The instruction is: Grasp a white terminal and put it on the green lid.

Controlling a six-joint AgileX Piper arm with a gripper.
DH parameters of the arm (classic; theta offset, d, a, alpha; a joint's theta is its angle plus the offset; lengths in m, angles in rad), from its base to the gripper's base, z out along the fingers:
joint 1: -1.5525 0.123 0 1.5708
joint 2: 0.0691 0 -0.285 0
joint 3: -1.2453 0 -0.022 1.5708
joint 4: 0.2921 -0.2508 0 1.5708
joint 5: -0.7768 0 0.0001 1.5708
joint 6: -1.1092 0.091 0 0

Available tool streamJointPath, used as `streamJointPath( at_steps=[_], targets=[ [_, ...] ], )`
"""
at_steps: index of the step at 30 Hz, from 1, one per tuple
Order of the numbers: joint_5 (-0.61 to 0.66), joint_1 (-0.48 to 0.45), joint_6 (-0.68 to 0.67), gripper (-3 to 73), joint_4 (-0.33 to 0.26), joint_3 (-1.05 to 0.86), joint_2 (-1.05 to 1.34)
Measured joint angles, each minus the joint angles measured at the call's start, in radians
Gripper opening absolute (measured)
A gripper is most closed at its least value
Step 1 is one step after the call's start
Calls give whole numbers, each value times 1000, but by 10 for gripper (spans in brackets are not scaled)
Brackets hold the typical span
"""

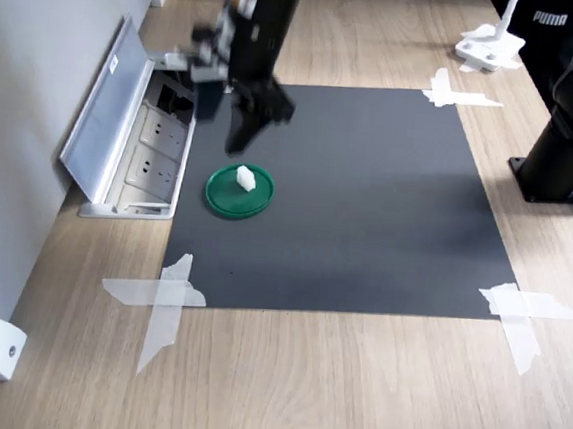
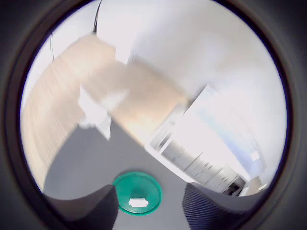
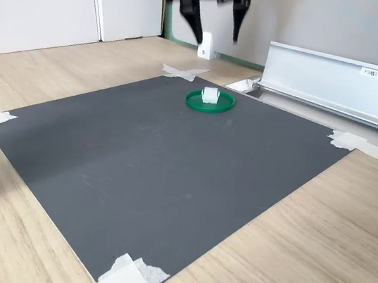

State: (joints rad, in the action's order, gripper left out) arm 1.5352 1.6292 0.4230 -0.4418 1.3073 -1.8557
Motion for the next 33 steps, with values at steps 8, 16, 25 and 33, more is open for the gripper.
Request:
streamJointPath(
  at_steps=[8,16,25,33],
  targets=[
    [-141,0,58,57,-12,-219,312],
    [-475,0,244,-5,-4,-628,670],
    [-526,-1,383,-7,-19,-978,1044],
    [-527,-94,390,-7,-21,-1174,1267]
  ],
)
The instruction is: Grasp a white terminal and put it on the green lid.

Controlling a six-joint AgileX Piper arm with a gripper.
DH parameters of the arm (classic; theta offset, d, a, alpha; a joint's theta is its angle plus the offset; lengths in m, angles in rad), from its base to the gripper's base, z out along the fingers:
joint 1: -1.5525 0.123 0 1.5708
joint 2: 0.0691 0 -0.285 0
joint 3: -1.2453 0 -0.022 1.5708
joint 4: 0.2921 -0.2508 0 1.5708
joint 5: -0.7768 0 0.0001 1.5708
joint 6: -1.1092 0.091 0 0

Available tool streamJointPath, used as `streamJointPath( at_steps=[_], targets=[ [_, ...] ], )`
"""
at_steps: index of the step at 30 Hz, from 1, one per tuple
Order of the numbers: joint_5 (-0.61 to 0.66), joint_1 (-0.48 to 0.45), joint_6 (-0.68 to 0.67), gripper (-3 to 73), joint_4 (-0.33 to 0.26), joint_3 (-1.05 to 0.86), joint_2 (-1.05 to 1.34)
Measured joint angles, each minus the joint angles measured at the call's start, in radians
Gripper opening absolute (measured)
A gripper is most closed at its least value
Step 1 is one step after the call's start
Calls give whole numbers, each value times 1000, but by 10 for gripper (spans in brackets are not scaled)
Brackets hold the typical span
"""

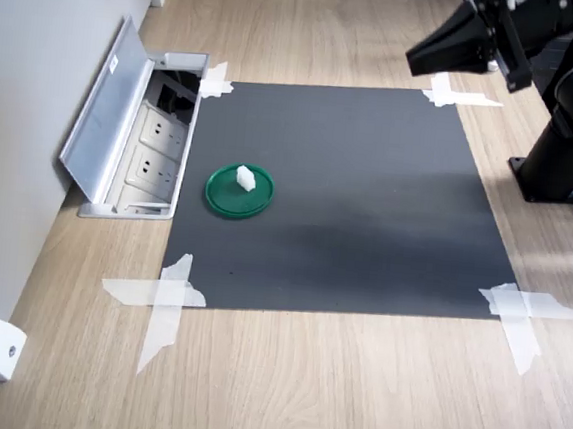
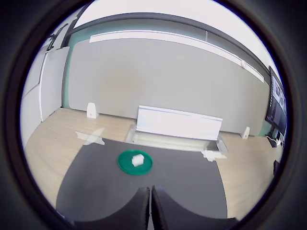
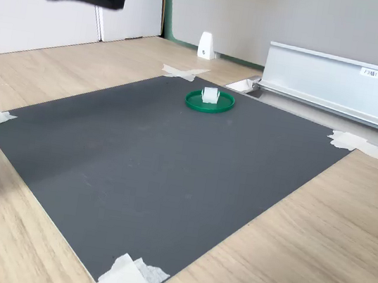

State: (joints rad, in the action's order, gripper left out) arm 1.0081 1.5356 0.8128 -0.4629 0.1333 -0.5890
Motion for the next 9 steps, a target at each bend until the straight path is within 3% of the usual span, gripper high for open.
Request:
streamJointPath(
  at_steps=[9],
  targets=[
    [0,-9,1,-7,-3,-149,158]
  ],
)
